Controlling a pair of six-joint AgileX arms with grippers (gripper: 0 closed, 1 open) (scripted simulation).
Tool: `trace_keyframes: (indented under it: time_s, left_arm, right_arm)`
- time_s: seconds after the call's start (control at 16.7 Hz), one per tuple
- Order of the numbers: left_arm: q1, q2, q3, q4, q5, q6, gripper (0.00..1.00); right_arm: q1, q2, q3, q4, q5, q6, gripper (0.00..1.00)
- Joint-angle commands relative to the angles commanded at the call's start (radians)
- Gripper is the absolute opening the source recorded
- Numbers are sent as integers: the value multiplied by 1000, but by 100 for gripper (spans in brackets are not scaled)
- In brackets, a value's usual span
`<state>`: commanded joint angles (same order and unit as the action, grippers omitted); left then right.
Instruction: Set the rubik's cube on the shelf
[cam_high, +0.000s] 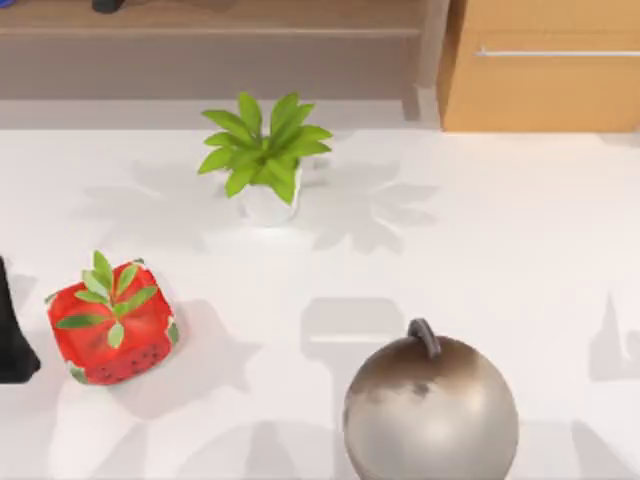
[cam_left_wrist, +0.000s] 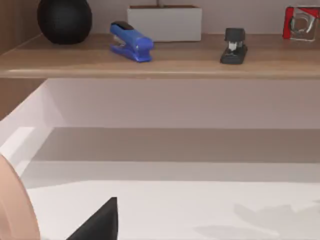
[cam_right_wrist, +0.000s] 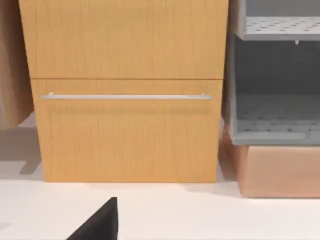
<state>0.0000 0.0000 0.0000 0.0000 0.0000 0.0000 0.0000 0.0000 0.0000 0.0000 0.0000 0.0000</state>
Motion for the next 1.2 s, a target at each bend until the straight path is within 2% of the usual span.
trace_keyframes:
  time_s: [0.24, 0.54, 0.96, 1.2]
  left_arm:
    - [0, 0, 0, 0, 0, 0, 100]
    - [0, 0, 0, 0, 0, 0, 100]
    - [0, 0, 0, 0, 0, 0, 100]
    - [0, 0, 0, 0, 0, 0, 100]
  right_arm:
    - [1, 30, 24, 21, 10, -29, 100]
    - [21, 286, 170, 183, 65, -239, 100]
    - [76, 1045, 477, 693, 140, -689, 100]
    - [109, 1484, 625, 934, 169, -896, 100]
